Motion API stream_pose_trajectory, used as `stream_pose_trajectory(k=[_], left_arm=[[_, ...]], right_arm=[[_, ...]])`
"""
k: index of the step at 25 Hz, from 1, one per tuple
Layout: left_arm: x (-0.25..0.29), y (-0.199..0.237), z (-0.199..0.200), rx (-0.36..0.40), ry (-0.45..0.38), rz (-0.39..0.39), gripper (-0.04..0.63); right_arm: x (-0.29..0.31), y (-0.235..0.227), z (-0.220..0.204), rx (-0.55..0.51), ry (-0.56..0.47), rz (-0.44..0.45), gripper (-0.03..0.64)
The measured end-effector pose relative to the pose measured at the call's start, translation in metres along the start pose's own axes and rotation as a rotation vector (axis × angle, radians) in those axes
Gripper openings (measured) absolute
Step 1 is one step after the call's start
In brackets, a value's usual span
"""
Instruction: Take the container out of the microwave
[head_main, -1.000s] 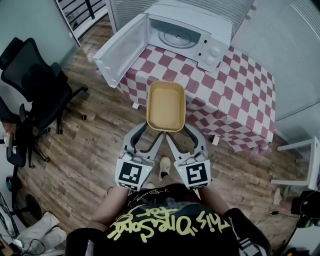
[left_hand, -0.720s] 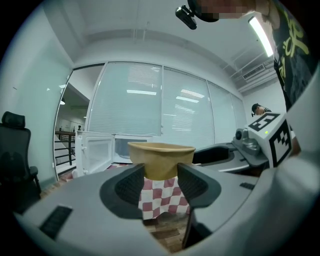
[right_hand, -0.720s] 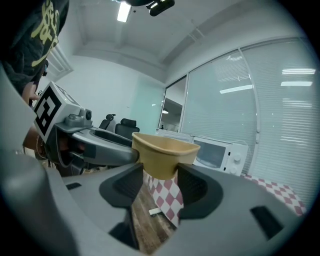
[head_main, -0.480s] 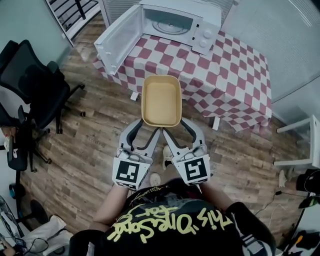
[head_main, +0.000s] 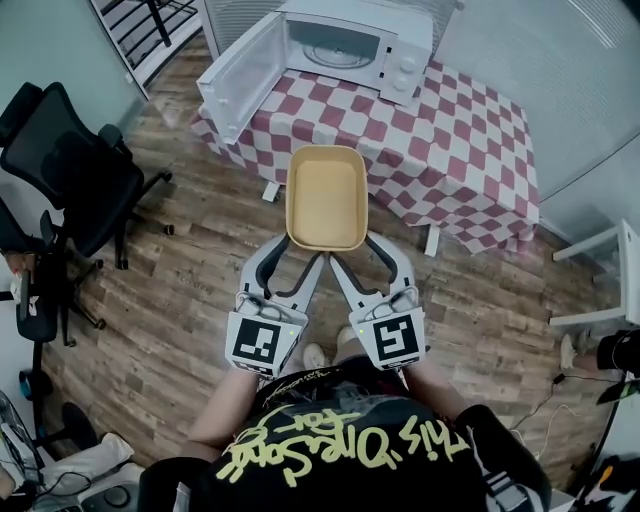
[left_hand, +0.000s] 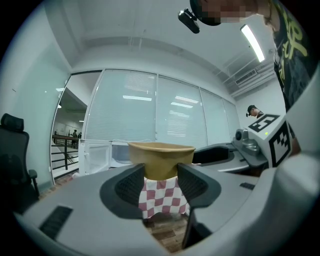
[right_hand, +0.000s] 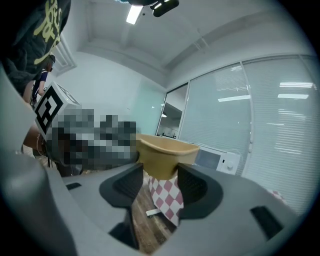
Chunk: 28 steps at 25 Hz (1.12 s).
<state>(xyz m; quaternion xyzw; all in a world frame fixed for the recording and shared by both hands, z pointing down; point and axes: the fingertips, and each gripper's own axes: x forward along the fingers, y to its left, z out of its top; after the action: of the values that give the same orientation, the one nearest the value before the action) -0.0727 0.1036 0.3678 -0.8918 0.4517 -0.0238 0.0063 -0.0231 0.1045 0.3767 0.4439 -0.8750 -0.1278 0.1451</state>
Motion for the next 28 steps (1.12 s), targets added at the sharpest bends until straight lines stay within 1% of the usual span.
stream_pose_trajectory(k=[2, 4, 8, 15, 20, 28], left_arm=[[0.0, -0.002, 0.004, 0.007, -0.004, -0.008, 0.211], [0.002, -0.005, 0.011, 0.006, -0.034, -0.004, 0.21], [0.003, -0.013, 0.011, 0.023, -0.049, -0.002, 0.211], [-0.006, -0.019, 0.012, 0.055, -0.06, -0.001, 0.212], [-0.012, -0.017, 0.013, 0.05, -0.059, 0.014, 0.212], [-0.02, -0.023, 0.014, 0.052, -0.063, 0.015, 0.211]], right_arm=[[-0.003, -0.002, 0.004, -0.009, -0.004, -0.003, 0.218], [-0.007, -0.005, 0.005, -0.013, -0.002, -0.009, 0.218], [-0.013, -0.007, 0.002, -0.016, -0.004, -0.021, 0.217], [-0.02, -0.001, 0.005, -0.019, -0.022, -0.023, 0.215], [-0.021, 0.005, 0.008, -0.027, -0.014, -0.023, 0.213], [-0.029, 0.009, 0.01, -0.032, -0.018, -0.027, 0.213]])
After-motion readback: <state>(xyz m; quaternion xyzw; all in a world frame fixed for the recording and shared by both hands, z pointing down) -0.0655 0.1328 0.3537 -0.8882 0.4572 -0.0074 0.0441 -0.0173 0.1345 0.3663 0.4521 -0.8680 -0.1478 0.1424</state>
